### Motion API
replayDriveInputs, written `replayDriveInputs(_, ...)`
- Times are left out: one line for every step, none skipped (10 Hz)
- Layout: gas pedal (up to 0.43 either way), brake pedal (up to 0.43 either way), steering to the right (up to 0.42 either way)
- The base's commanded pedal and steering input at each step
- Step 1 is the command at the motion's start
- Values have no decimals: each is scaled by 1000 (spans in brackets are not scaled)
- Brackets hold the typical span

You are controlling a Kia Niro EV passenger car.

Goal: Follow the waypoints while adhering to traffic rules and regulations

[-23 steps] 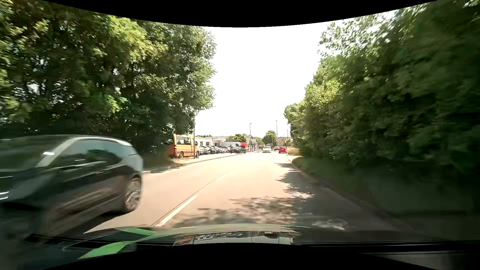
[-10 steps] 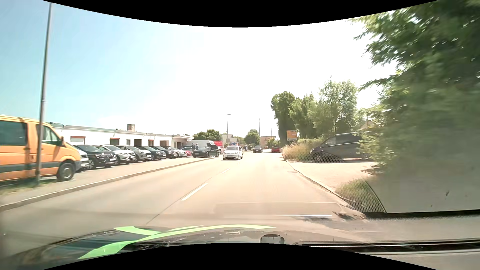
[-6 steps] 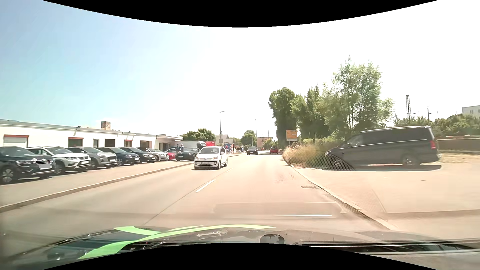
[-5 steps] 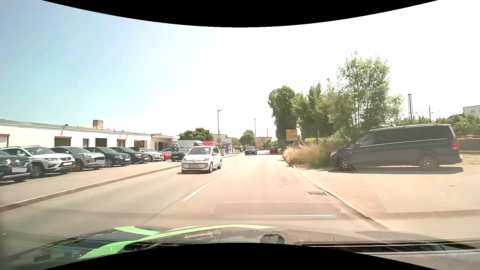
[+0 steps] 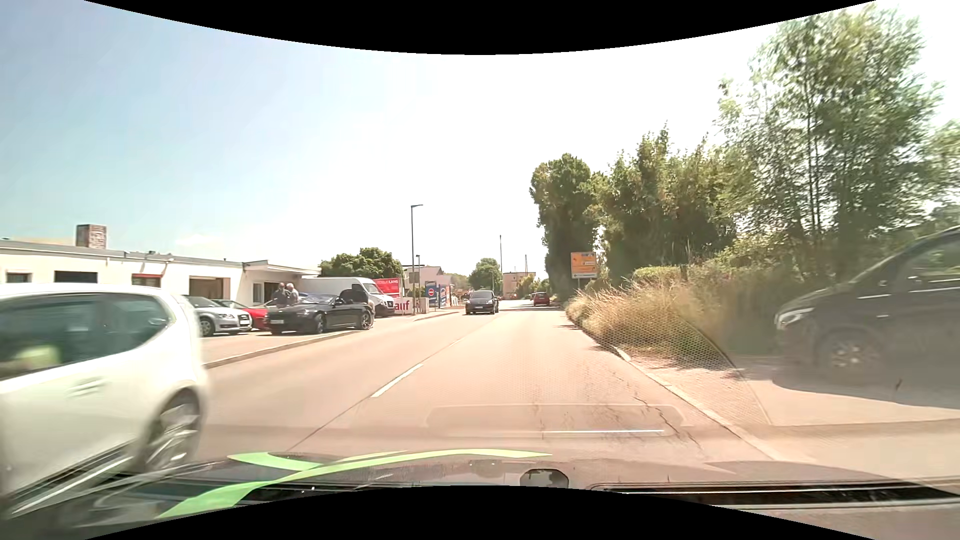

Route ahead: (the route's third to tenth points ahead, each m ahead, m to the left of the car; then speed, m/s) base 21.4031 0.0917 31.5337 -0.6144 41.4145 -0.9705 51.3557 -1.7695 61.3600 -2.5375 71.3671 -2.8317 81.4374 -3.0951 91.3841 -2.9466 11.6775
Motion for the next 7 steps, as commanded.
replayDriveInputs(157, 0, 16)
replayDriveInputs(157, 0, 16)
replayDriveInputs(157, 0, 16)
replayDriveInputs(157, 0, 17)
replayDriveInputs(157, 0, 17)
replayDriveInputs(157, 0, 18)
replayDriveInputs(157, 0, 17)
